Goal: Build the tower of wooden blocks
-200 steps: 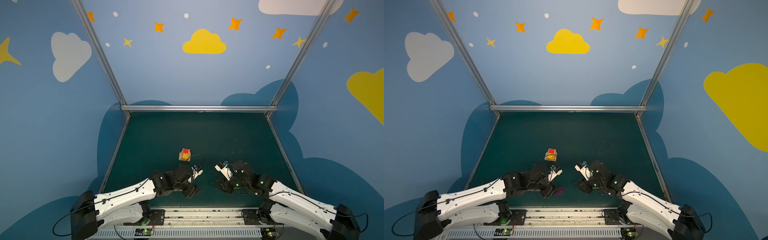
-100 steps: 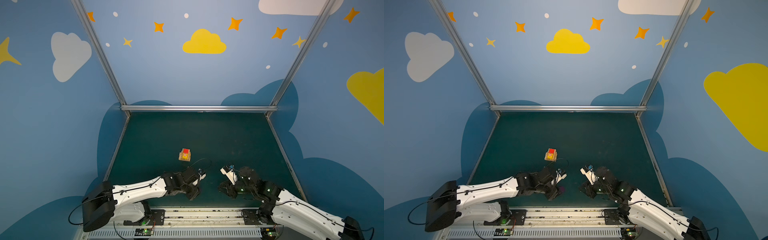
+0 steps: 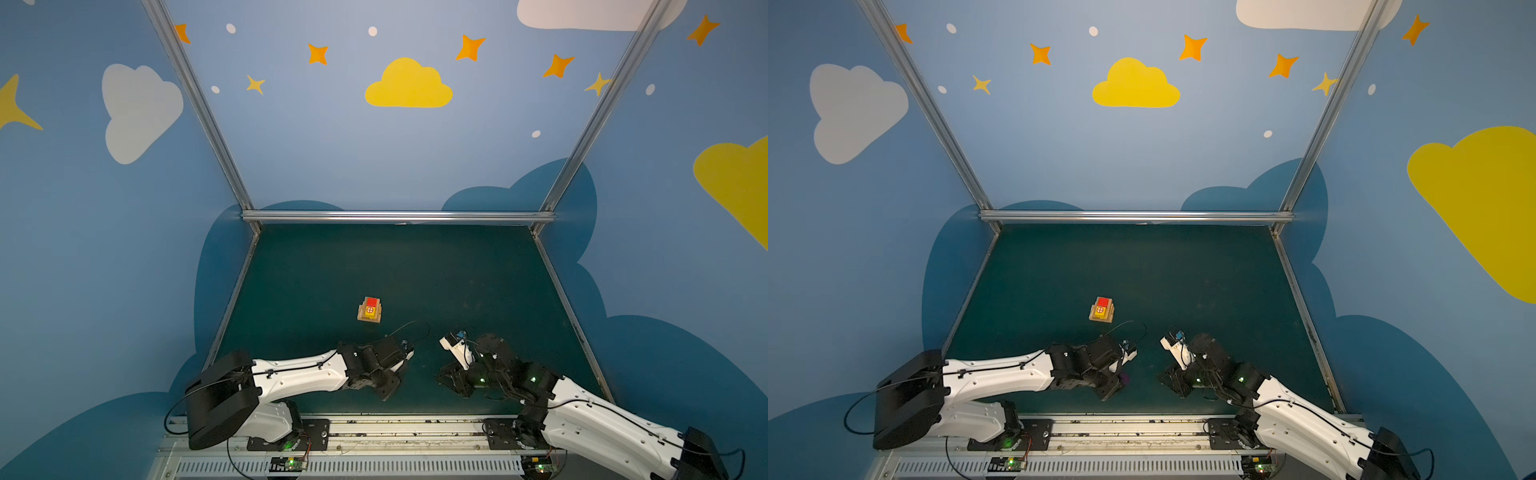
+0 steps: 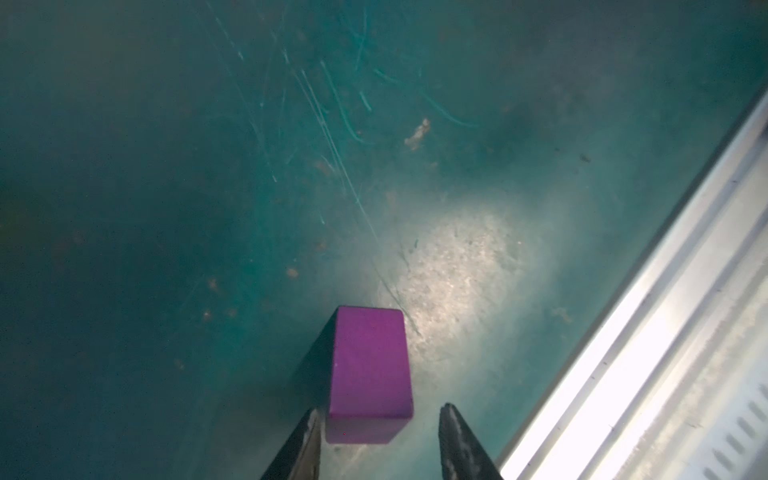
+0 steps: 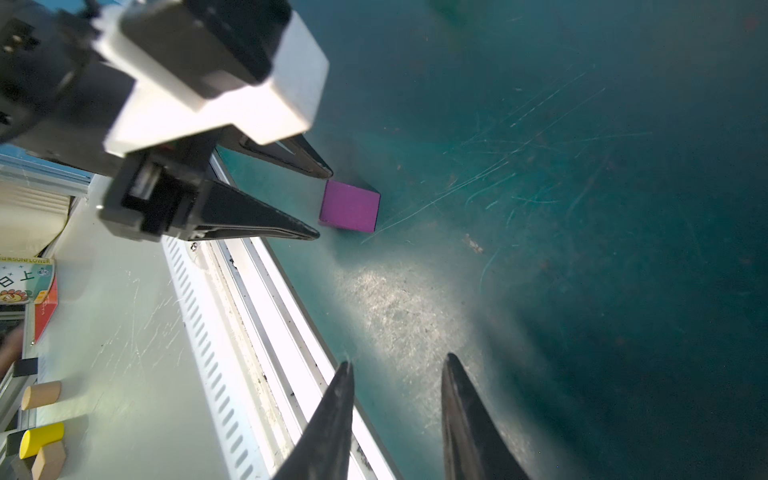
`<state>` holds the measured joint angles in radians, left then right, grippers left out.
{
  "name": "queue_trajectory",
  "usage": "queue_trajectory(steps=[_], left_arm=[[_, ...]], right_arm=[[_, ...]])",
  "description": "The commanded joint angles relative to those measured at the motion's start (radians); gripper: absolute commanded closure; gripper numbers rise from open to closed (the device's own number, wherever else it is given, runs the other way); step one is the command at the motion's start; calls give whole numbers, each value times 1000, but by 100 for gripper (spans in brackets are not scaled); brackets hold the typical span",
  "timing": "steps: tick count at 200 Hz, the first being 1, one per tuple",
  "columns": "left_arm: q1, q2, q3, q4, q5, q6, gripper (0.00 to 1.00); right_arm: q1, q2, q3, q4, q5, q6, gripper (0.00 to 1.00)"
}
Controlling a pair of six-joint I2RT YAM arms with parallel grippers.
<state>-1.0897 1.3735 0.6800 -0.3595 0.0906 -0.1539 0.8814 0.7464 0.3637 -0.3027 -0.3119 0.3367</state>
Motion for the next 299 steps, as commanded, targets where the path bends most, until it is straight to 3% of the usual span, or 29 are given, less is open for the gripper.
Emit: queue_trajectory(steps=[1,130,215,299], left_arm=[[-1,20,39,-30,-23,1,54],[-1,47,56,-44,-14,5,67],[-1,74,82,-64,-11,13,68],[3,-18,112,-73,-99,-74,74]], right_arm=[[2,-17,-11,16,11,1,68],[4,-10,-16,22,17,2,69],[4,-19,-16,19,22,2,69],[6,-62,-8,-7,56,4,69]])
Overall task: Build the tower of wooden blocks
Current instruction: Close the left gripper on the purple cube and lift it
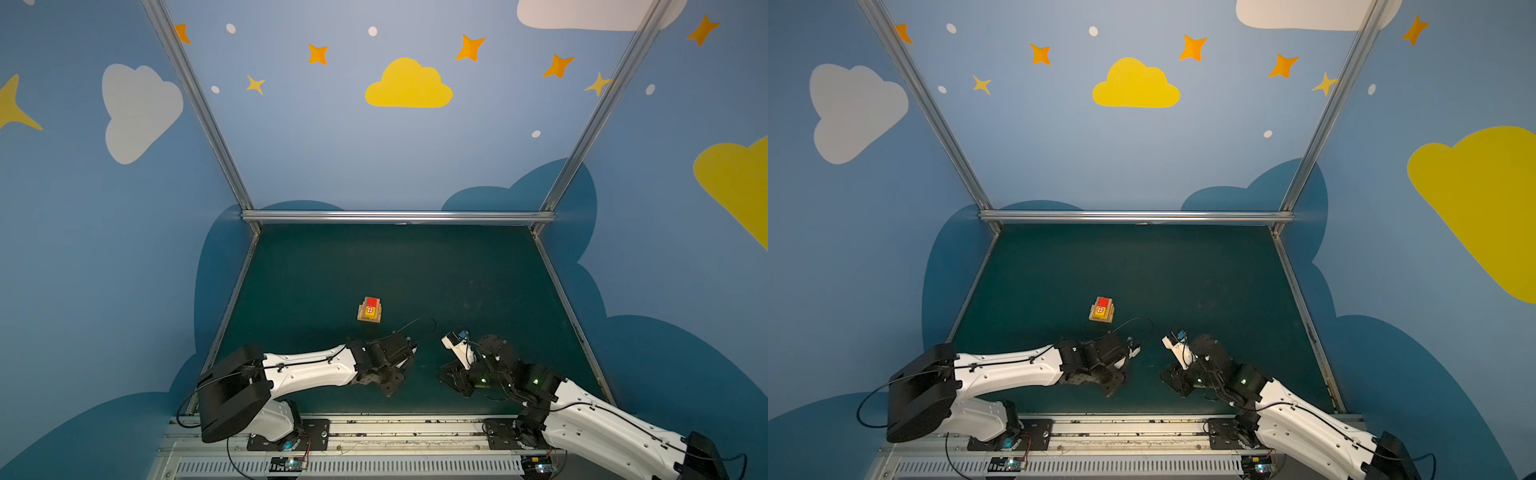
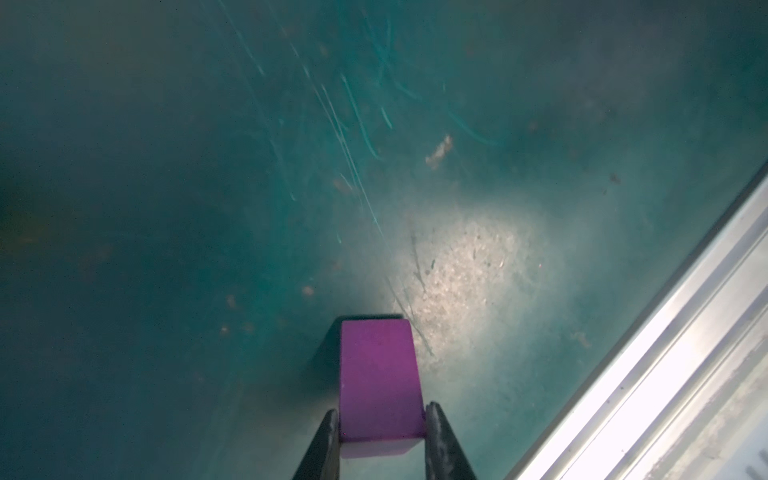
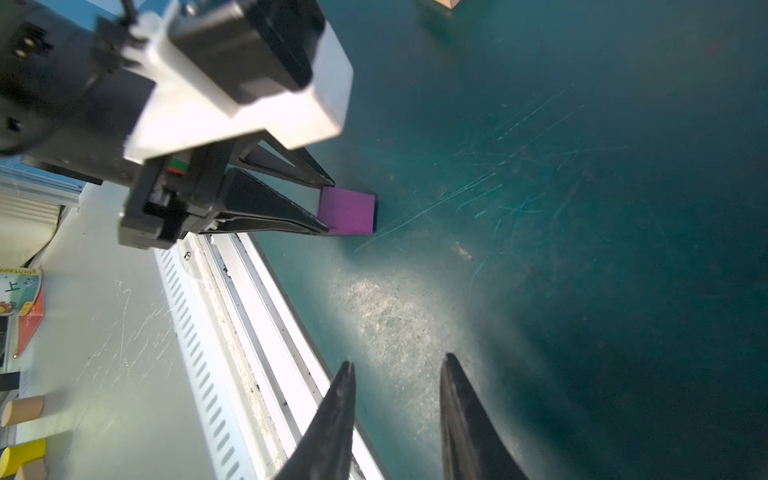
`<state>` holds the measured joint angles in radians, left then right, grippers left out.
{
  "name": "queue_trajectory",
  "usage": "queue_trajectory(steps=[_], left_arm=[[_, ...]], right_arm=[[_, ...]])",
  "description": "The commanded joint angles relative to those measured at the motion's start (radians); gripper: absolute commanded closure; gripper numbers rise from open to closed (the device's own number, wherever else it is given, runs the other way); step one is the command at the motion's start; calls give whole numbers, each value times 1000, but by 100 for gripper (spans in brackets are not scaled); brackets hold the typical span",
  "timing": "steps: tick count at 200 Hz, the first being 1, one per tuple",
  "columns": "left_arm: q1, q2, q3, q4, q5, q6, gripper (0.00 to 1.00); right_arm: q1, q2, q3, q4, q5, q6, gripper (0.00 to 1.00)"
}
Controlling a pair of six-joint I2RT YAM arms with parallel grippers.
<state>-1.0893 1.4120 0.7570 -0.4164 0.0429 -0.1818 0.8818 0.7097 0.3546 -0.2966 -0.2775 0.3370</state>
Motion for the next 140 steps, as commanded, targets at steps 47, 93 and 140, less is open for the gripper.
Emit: queue_trajectory(steps=[47,93,140], left_arm=[[27,-106,82,-64,-75,-76,75],[87,-119,121,-72,-73,-108,78],[117,-116,108,-28,-61,-92,84]], right_arm=[[5,0,52,-20,53,-48,68],[4,78,126,28,58,-108,58],[2,139,196,15,93,-142,53]])
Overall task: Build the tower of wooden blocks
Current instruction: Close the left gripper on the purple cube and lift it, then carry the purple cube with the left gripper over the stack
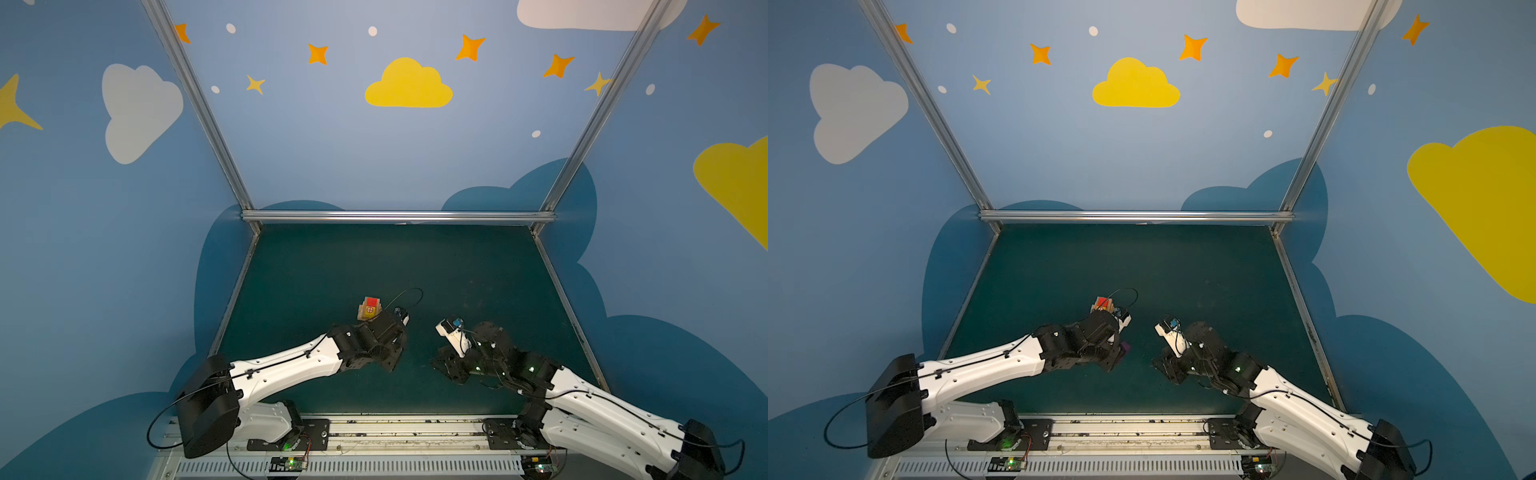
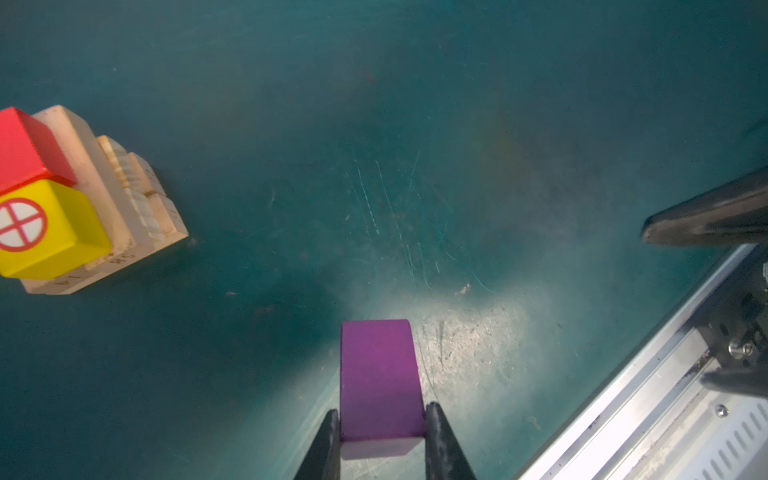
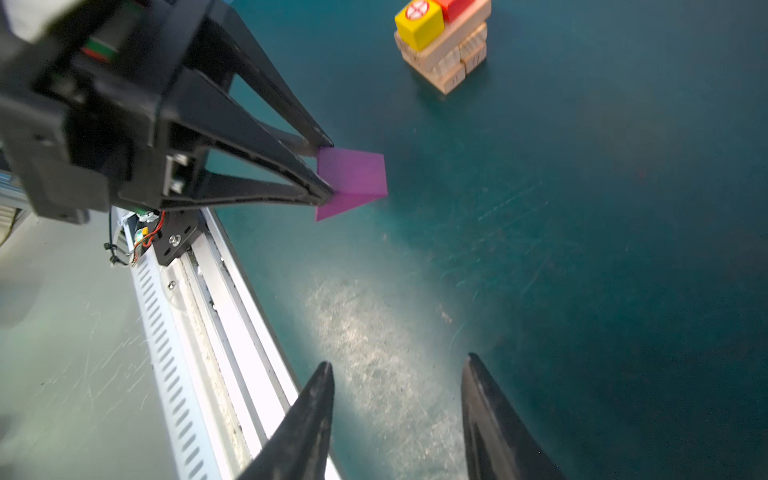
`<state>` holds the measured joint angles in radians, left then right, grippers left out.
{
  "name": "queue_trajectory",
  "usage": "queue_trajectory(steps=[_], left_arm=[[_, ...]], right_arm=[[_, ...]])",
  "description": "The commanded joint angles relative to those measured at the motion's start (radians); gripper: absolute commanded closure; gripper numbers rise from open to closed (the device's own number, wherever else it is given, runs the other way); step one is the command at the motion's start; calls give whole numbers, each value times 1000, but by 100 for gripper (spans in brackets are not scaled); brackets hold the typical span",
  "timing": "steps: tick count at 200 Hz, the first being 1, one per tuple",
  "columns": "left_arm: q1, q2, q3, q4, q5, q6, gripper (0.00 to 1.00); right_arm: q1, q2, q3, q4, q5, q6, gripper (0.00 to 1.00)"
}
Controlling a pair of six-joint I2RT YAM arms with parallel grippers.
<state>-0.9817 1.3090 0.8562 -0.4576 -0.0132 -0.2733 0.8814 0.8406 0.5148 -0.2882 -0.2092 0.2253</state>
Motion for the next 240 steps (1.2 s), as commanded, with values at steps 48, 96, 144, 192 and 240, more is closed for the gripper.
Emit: queue_trajectory(steps=[48,96,144,192,240], left_arm=[[14,-14,9,7,-7,-39,92],[13,-41,13,12,-34,-68,96],[14,-41,32,-9,-36,-68,96],[21,-61,38,-44,-84,-86,96],[73,-116,46,-57,-79,-140,96]], right_arm=[[1,-2,26,25,36,-21,53],[1,24,38,50,57,-8,52],[-1,61,77,53,60,-28,51],[-1,104,99,81,51,-20,51],[-1,167,152,81,45,-8,51]])
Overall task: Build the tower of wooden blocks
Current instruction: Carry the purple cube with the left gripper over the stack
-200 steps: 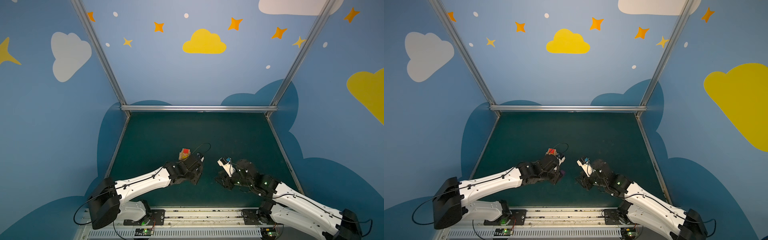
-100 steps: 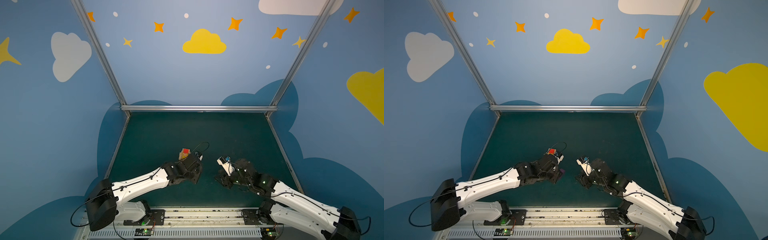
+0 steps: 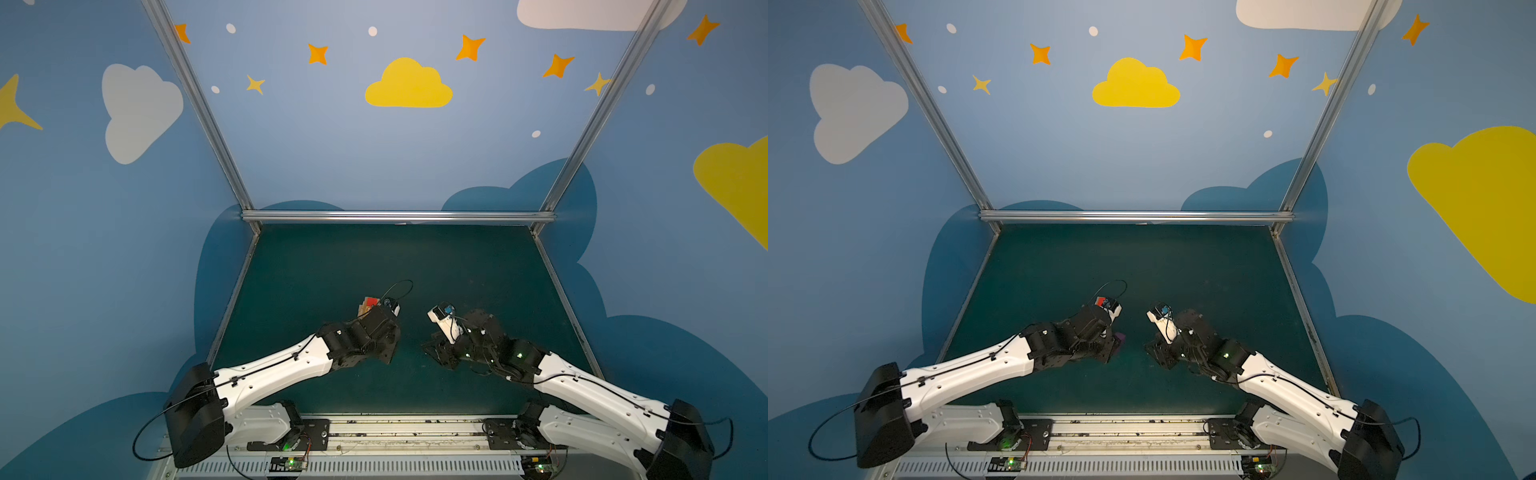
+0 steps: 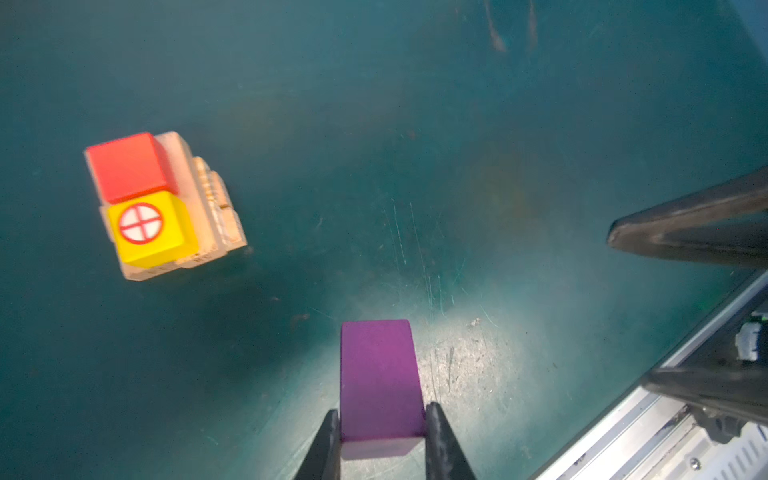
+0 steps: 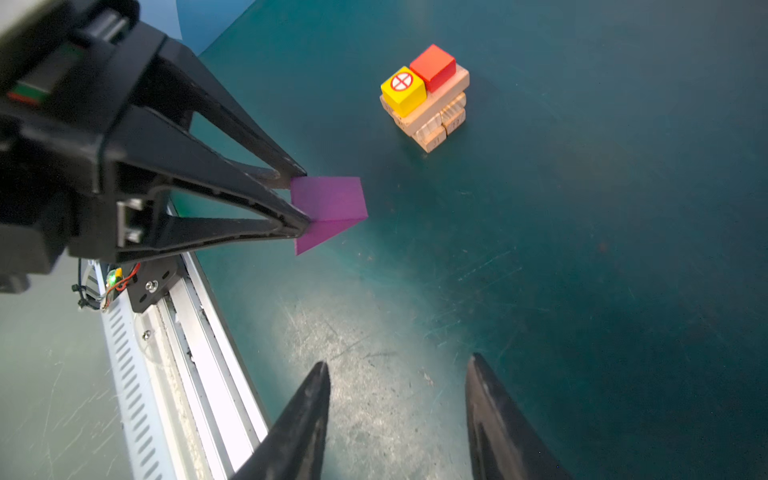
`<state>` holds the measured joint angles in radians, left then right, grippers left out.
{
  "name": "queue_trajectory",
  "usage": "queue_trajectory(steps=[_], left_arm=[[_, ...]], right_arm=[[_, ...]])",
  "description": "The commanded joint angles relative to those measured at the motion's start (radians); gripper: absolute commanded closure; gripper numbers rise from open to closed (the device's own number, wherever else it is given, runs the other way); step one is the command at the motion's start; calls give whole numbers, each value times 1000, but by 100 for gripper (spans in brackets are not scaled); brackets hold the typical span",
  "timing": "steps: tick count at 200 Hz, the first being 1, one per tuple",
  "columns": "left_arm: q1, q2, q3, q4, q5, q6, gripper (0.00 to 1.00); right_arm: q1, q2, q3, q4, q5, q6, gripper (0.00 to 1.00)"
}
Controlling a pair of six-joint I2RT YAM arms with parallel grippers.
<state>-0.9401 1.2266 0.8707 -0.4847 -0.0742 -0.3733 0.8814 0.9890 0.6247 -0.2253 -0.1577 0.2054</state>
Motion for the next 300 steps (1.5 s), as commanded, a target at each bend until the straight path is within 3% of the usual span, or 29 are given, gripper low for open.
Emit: queue_trajectory(steps=[1,88,161,244,300], left_arm=[[33,-34,31,-31,-18,-41,96],[230,-61,119,-135,62,-130,96],[285,-6,158,-132,-15,-72,96],[325,87,174,-90,-13,-66,96],[327,206,265,-126,-20,-30,96]], right_arm=[[-1,20,42,19,-5,13,51],[-1,151,135,84,-49,19,51],[1,319,230,126,-133,21,47],[-6,438,307,132,-123,18,44],[-32,481,315,115,-126,12,44]])
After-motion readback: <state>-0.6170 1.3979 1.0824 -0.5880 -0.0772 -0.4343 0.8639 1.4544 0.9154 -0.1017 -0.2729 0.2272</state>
